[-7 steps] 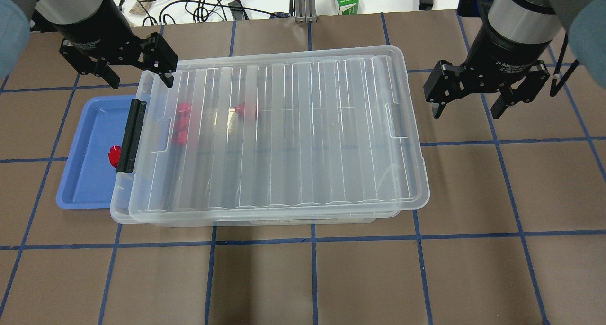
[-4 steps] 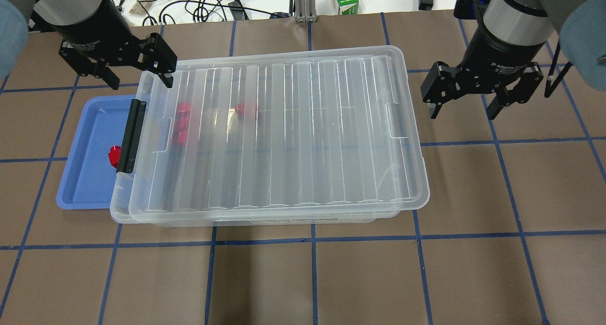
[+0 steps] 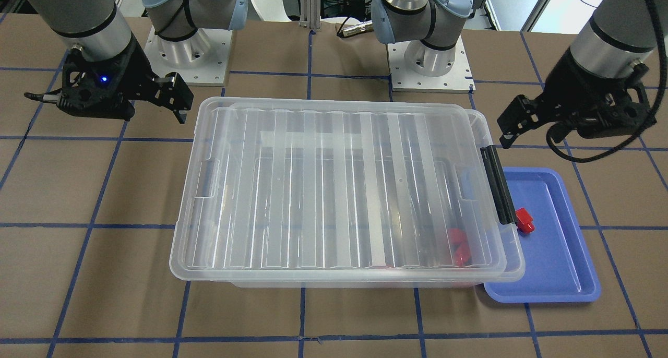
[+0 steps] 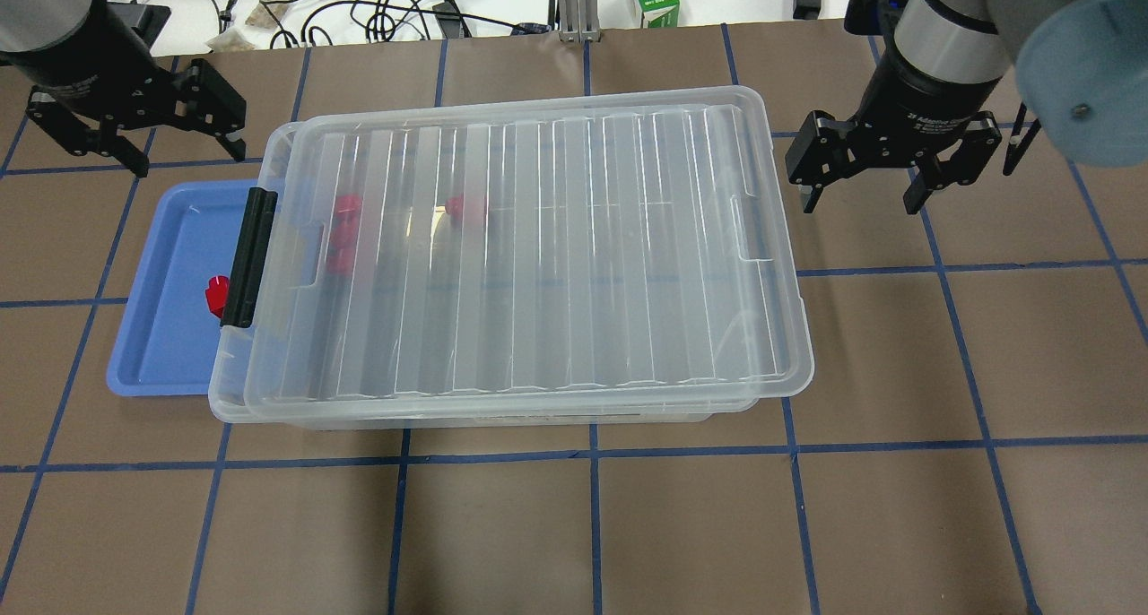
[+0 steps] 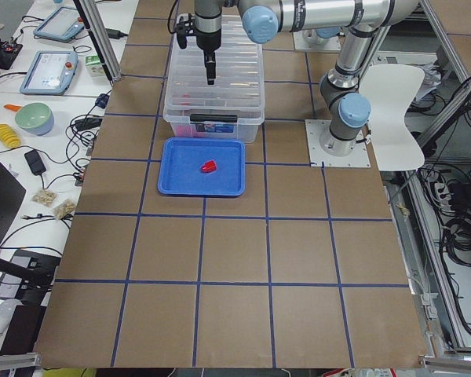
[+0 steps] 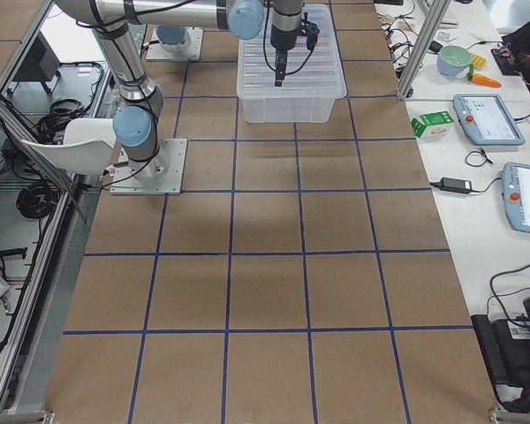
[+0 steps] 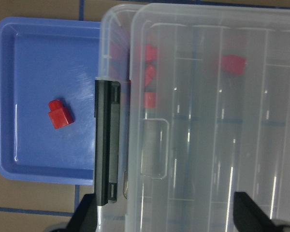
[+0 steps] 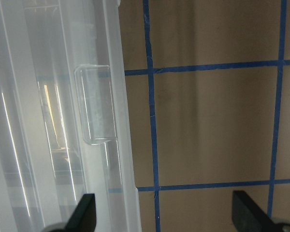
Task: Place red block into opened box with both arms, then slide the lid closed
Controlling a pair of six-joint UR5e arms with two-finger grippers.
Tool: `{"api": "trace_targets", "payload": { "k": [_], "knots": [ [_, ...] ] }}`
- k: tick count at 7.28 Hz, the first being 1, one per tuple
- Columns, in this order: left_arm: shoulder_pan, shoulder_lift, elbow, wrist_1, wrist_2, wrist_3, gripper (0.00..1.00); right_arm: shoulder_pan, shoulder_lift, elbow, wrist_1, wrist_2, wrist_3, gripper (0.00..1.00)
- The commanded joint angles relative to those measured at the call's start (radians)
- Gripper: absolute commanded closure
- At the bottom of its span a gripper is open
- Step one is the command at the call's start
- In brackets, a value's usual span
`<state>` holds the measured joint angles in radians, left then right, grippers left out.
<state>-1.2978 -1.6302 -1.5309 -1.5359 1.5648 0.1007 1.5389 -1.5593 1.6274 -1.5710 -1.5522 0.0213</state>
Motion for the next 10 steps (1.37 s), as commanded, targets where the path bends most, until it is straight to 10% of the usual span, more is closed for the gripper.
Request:
{"api": "trace_targets", "payload": {
  "k": [1, 10],
  "knots": [
    [0.144, -0.09, -0.011, 0.105, -0.034, 0.04, 0.0, 0.009, 0.057, 0.0, -0.034, 0.003, 0.002, 0.0],
    [0.295, -0.31, -0.278, 0.447, -0.124, 0.027, 0.0, 0.055, 0.194, 0.042, -0.152, 0.0, -0.009, 0.0]
  ]
}}
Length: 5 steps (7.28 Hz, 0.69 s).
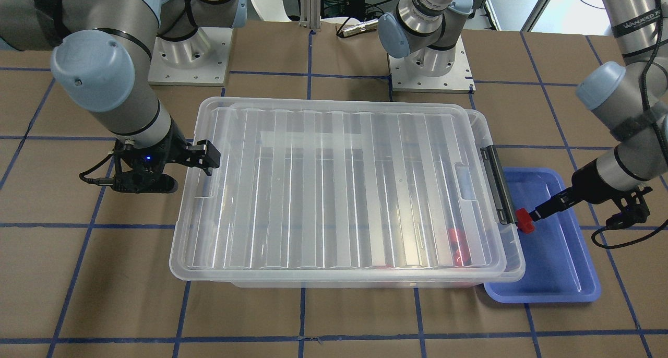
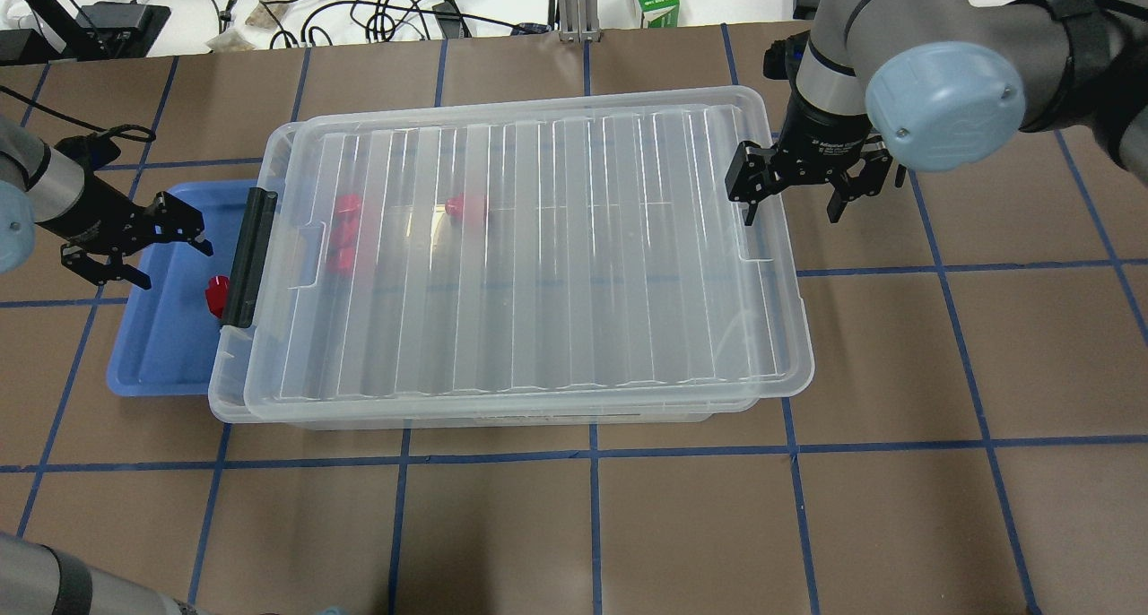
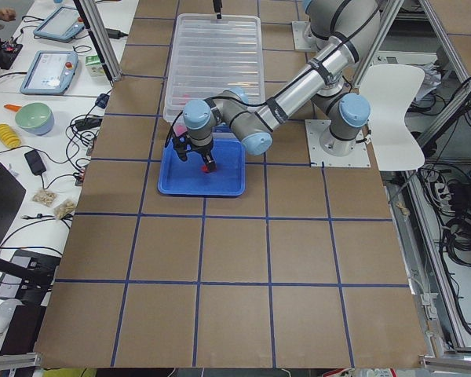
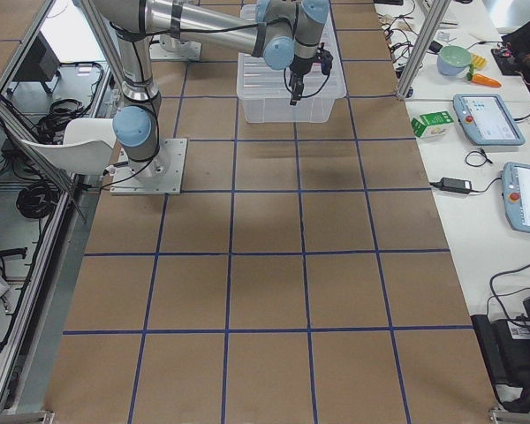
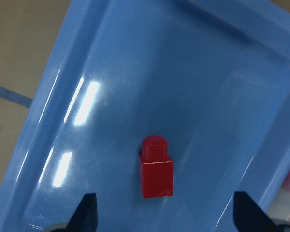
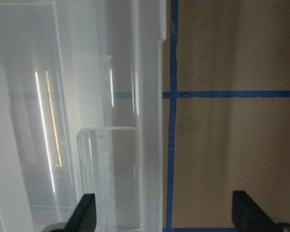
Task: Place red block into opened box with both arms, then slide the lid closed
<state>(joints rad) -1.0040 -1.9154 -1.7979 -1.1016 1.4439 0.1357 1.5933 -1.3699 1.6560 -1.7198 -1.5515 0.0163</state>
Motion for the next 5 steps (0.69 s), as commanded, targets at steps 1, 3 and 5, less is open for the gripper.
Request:
{"api": "trace_targets", "payload": {
  "k": [1, 3, 5],
  "knots": [
    [0.001, -0.036, -0.011, 0.012, -0.003, -0.008, 0.0, -0.001, 0.006, 0.007, -0.004, -0.001, -0.009, 0.0],
    [-0.001, -0.05, -0.012, 0.016, 0.0, -0.013, 0.0, -0.007, 0.006, 0.007, -0.006, -0.001, -0.01, 0.0],
    [-0.001, -0.065, -0.012, 0.016, 0.0, -0.011, 0.0, -0.007, 0.011, 0.013, -0.041, -0.007, -0.032, 0.0]
  ]
}}
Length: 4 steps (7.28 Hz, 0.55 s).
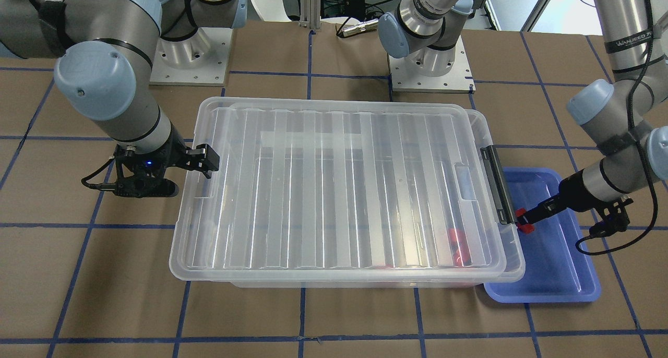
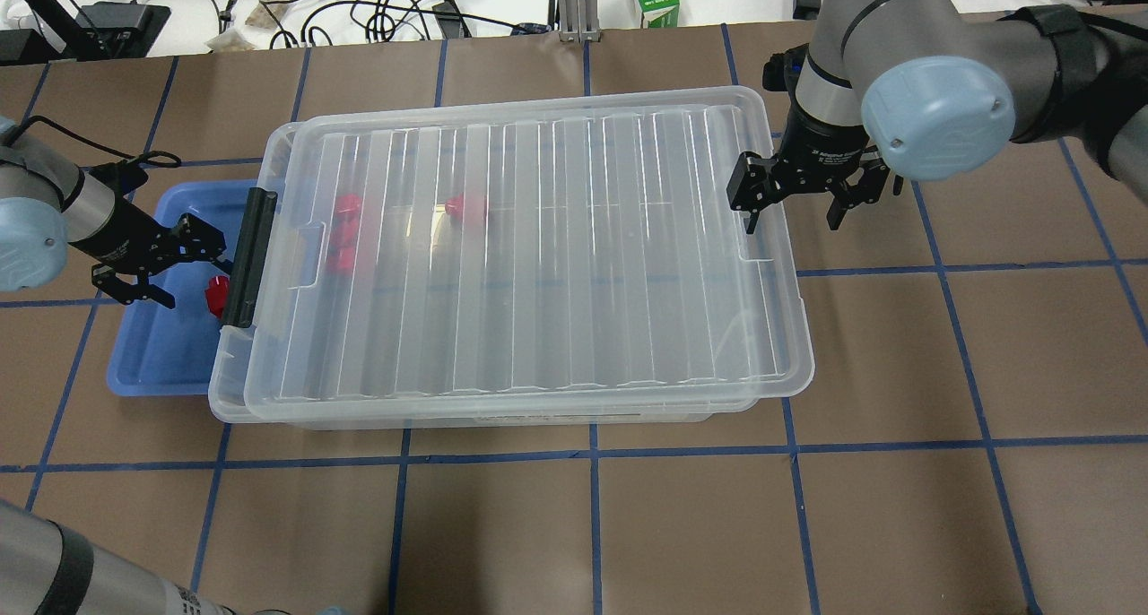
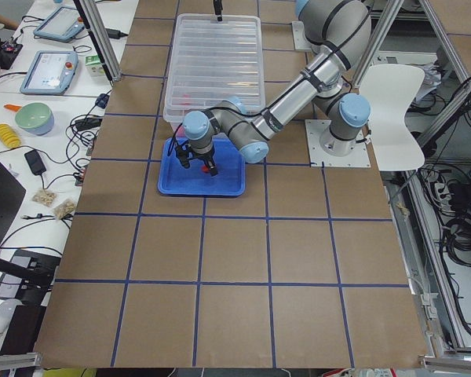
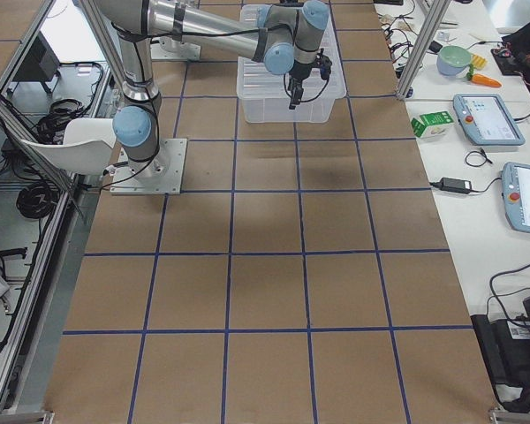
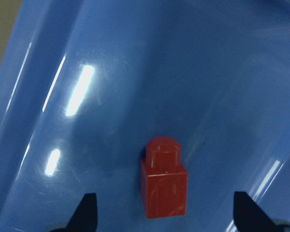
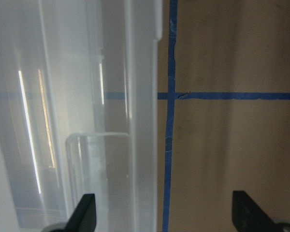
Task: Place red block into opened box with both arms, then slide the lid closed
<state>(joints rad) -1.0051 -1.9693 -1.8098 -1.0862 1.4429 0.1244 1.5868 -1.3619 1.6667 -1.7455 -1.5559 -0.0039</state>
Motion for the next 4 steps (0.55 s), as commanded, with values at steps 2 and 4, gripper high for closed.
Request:
{"api": "trace_targets", "payload": {
  "k": [2, 4],
  "knots": [
    [0.0, -0.029, 0.0, 0.002, 0.001, -0.002, 0.0, -0.004, 0.004, 0.002, -0.017, -0.006, -0.013, 0.0],
    [-0.001, -0.034, 0.0, 0.0, 0.001, -0.009, 0.0, -0.005, 0.004, 0.002, -0.017, -0.01, -0.031, 0.0]
  ]
}}
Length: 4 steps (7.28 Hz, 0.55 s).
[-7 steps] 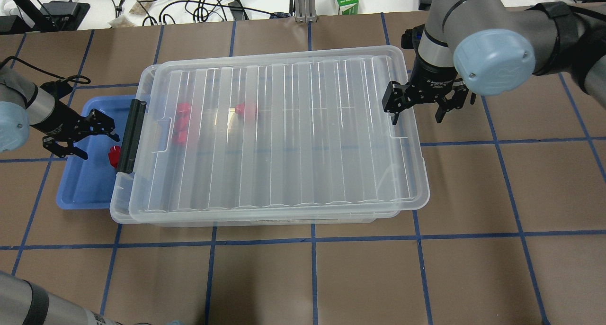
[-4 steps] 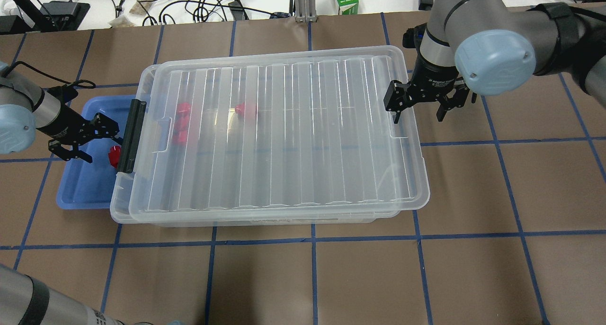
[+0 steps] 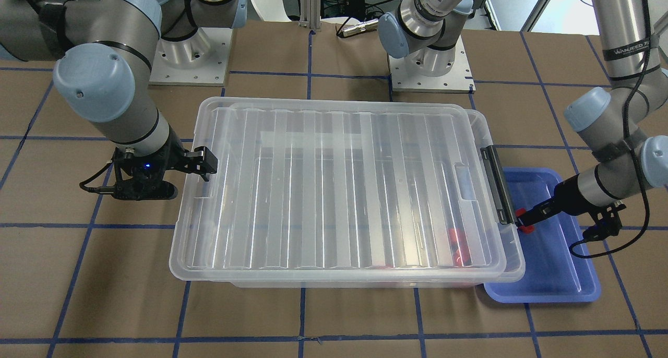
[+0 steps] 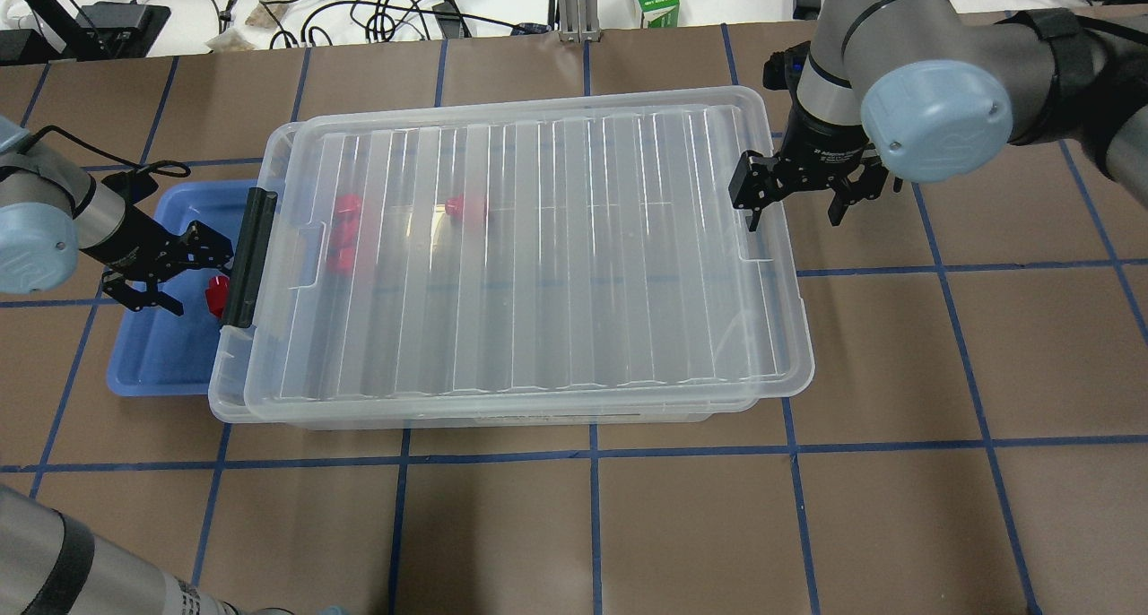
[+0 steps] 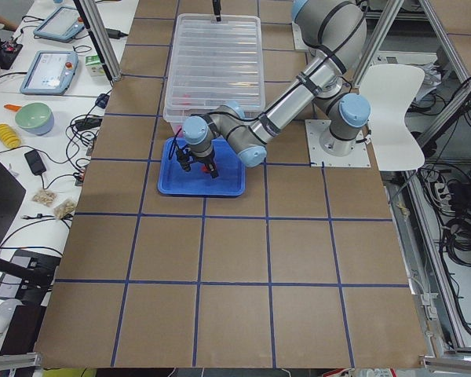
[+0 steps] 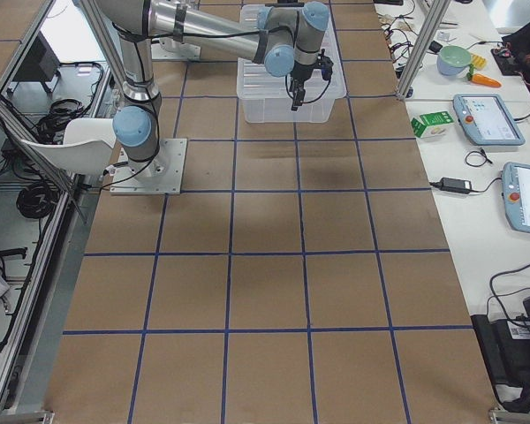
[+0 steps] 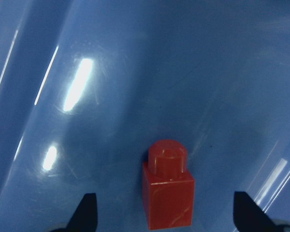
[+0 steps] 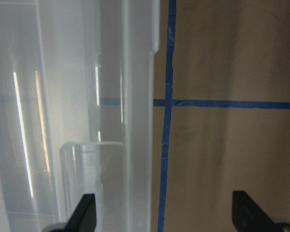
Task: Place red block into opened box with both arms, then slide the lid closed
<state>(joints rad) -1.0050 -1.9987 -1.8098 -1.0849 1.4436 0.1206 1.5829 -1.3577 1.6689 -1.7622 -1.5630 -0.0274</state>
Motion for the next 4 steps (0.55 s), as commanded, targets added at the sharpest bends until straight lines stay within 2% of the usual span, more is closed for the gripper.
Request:
{"api": "trace_targets", "payload": {
  "k": [1, 2, 3, 4],
  "knots": [
    [-0.003, -0.011, -0.003, -0.004, 0.0, -0.039, 0.0, -0.015, -0.001, -0.001, 0.0, -0.005, -0.02, 0.0],
    [-0.003, -0.02, -0.005, -0.001, 0.001, -0.045, 0.0, -0.044, -0.001, 0.0, 0.001, -0.003, -0.06, 0.0],
    [-0.006, -0.023, -0.002, 0.0, 0.003, -0.08, 0.23, -0.055, -0.001, 0.0, 0.001, -0.002, -0.066, 0.0],
    [-0.007, -0.025, 0.0, -0.001, 0.0, -0.069, 0.36, -0.058, 0.0, 0.0, 0.001, -0.002, -0.068, 0.0]
  ]
}}
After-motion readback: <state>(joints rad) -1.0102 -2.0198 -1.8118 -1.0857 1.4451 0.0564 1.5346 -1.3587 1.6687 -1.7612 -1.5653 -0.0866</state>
